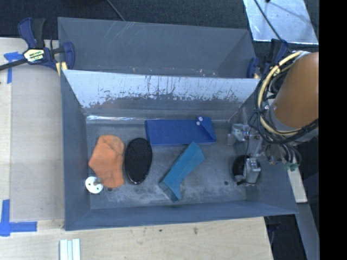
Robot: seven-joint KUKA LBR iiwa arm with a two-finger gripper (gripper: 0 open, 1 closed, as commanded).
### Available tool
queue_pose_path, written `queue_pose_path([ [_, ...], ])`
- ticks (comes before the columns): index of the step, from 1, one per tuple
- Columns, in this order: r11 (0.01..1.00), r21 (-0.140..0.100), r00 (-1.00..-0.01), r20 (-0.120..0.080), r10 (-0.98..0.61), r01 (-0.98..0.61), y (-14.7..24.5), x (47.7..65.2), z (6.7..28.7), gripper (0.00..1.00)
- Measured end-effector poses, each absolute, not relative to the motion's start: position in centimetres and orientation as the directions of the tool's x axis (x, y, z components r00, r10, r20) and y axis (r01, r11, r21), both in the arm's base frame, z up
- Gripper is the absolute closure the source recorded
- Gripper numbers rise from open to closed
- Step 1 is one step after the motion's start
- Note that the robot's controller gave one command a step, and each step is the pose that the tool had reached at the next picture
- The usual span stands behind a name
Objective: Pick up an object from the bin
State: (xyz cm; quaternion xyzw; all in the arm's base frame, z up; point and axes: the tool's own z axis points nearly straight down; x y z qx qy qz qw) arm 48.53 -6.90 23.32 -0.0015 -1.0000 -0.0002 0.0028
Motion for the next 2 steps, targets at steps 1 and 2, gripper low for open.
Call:
queue_pose_path([
  [1, 1.000, -0.001, -1.000, -0.003, 0.000, 0.000, -6.9, 48.7, 23.8, 0.00],
  [2, 1.000, 0.000, -1.000, -0.006, 0.006, 0.006, -11.0, 51.1, 22.4, 0.00],
])
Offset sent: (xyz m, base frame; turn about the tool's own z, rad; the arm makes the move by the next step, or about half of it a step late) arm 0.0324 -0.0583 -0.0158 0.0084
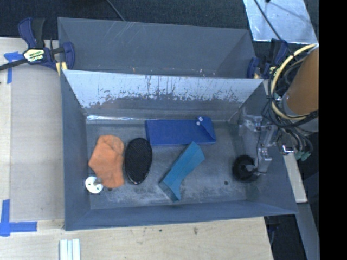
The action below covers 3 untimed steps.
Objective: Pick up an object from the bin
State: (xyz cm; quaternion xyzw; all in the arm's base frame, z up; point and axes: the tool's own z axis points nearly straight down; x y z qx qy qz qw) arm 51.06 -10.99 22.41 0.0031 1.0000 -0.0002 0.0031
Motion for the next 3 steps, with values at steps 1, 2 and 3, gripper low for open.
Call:
queue_pose_path([
  [1, 0.992, -0.002, -0.992, -0.009, 0.125, 0.125, -14.1, 54.1, 18.8, 0.00],
  [2, 0.992, 0.000, -0.992, -0.002, 0.130, 0.130, -15.1, 53.4, 17.4, 0.00],
  [3, 0.995, -0.001, -0.995, -0.005, 0.102, 0.102, -14.6, 51.7, 14.0, 0.00],
])
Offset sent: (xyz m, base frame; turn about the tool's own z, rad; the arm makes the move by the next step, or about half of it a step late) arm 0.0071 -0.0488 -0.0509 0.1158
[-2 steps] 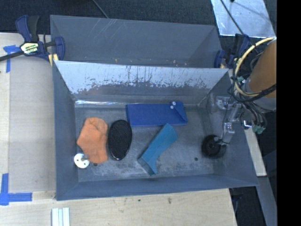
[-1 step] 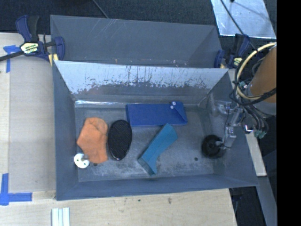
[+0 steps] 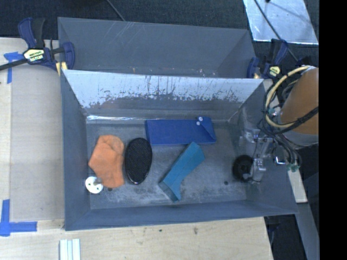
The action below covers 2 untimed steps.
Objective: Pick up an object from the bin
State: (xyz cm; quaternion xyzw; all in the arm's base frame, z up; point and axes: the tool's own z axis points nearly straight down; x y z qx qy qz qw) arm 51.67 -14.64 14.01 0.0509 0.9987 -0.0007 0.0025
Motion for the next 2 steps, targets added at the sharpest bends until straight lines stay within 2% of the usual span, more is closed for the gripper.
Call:
queue_pose_path([
  [1, 0.995, 0.000, -0.995, -0.002, 0.103, 0.103, -15.05, 51.14, 10.81, 1.00],
  [2, 0.995, 0.000, -0.995, -0.002, 0.102, 0.102, -15.06, 51.14, 10.81, 0.00],
])
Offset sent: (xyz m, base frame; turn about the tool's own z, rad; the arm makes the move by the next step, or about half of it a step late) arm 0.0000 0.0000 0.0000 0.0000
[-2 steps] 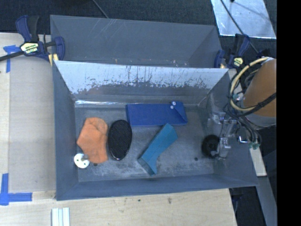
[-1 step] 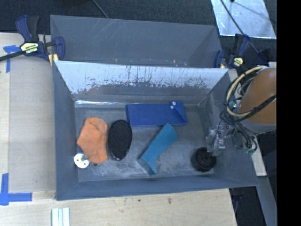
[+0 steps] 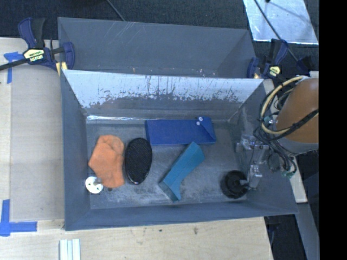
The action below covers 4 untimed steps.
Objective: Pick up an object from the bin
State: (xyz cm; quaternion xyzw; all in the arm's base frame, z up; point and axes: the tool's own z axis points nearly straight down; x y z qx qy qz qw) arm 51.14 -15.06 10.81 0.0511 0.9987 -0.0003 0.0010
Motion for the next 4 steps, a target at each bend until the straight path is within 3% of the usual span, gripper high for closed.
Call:
queue_pose_path([
  [1, 0.995, 0.000, -0.995, -0.002, 0.102, 0.102, -15.1, 51.1, 10.8, 0.00],
  [2, 0.998, -0.002, -0.998, -0.004, 0.065, 0.065, -15.2, 50.0, 7.3, 1.00],
  [3, 0.998, -0.002, -0.998, -0.004, 0.064, 0.064, -15.2, 50.0, 7.3, 1.00],
  [4, 0.998, -0.001, -0.998, -0.004, 0.063, 0.063, -14.1, 50.9, 9.0, 1.00],
])
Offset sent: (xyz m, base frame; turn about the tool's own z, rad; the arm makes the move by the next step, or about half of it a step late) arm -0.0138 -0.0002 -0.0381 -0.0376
